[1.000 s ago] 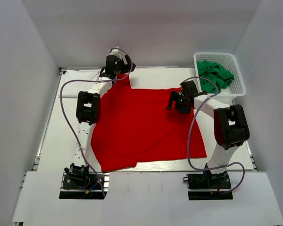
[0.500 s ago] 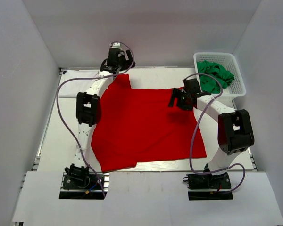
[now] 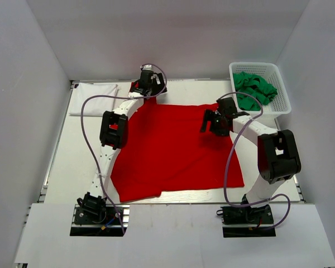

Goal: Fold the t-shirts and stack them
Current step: Flatten out the tshirt

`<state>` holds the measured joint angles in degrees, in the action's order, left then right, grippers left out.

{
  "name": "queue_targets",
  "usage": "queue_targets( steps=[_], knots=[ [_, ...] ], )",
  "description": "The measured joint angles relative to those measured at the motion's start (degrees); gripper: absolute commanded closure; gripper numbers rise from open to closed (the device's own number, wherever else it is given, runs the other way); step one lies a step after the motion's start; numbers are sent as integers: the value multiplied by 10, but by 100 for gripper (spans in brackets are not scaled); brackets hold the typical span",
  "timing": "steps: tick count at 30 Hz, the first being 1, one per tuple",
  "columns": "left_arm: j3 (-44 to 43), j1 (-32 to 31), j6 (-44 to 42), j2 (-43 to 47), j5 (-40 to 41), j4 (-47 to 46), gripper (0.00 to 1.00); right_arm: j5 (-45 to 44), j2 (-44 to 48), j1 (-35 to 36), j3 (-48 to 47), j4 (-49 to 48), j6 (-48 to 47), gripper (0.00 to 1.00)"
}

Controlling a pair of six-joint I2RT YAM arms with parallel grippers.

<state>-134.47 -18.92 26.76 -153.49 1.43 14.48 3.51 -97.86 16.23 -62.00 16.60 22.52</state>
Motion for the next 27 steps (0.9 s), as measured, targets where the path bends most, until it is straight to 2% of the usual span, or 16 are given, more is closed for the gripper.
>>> queue_targets(
  steps=[10, 17, 22, 27],
  knots=[
    [-9, -3, 7, -12, -3, -30, 0, -9, 0, -1, -1, 7, -7, 10],
    [0, -4, 2, 16, 17, -33, 0, -15, -1, -1, -83, 29, -25, 10],
    [16, -4, -6, 97, 16, -38, 0, -47, 0, -1, -116, 47, -32, 10],
    [183, -4, -20, 281, 38, -55, 0, -105, -14, -2, -161, 92, -33, 10]
  ],
)
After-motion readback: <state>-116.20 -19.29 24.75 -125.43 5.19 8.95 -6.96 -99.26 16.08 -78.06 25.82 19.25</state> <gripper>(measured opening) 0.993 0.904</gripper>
